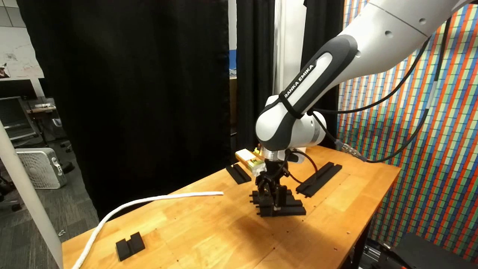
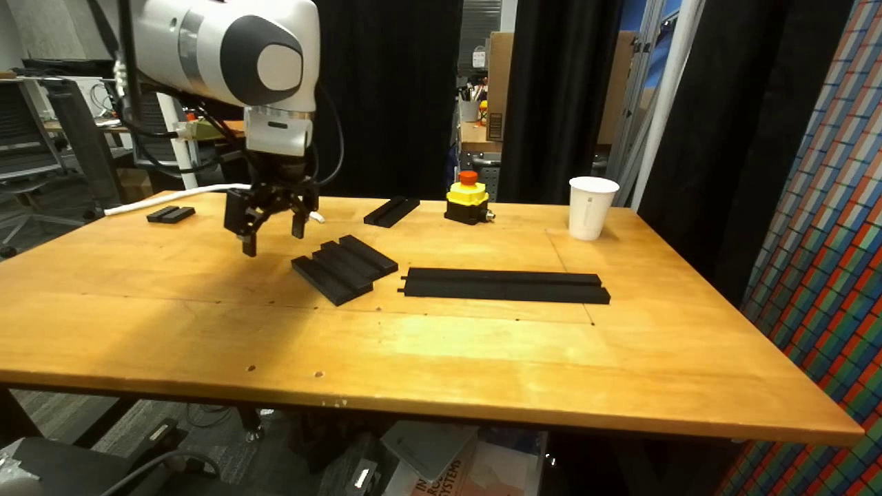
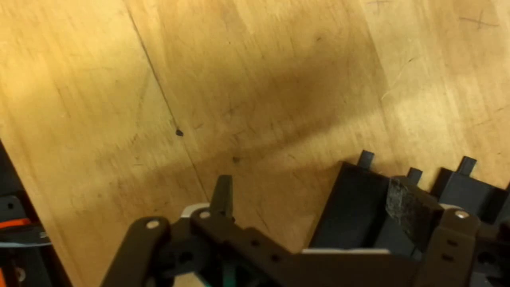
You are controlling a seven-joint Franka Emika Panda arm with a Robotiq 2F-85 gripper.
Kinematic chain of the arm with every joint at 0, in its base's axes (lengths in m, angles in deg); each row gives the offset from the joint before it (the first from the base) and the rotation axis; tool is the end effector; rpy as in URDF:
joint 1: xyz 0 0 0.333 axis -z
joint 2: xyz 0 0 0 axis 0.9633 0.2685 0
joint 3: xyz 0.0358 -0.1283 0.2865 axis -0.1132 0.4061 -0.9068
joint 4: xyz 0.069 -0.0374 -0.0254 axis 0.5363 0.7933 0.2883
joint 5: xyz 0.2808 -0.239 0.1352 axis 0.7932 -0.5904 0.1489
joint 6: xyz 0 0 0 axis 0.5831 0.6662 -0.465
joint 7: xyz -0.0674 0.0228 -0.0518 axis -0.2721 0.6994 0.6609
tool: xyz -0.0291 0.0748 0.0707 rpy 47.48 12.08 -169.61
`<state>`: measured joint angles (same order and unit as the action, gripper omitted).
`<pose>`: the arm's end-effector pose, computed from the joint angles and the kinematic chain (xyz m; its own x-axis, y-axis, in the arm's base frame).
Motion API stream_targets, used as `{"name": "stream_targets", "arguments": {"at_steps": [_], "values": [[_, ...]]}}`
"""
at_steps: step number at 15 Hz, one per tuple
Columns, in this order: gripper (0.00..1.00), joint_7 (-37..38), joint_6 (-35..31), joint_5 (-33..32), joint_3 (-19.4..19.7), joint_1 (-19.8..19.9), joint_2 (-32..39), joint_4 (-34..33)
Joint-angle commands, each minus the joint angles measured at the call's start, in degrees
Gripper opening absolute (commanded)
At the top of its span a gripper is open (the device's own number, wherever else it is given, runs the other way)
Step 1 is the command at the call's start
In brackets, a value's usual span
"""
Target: Put the black objects in a line
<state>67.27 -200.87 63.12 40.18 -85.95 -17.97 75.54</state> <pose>0.4777 0.1219 0.2603 -0.2297 -0.9587 -0.1678 -0.9716 0.2158 0.0972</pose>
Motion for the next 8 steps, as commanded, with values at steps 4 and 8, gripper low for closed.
{"name": "stream_targets", "arguments": {"at_steps": [4, 8], "values": [[1.0, 10.02, -4.68, -9.34, -0.75, 1.04, -4.65, 7.16], [1.0, 9.8, -6.54, -10.52, -0.5, 2.44, -3.92, 8.32]]}}
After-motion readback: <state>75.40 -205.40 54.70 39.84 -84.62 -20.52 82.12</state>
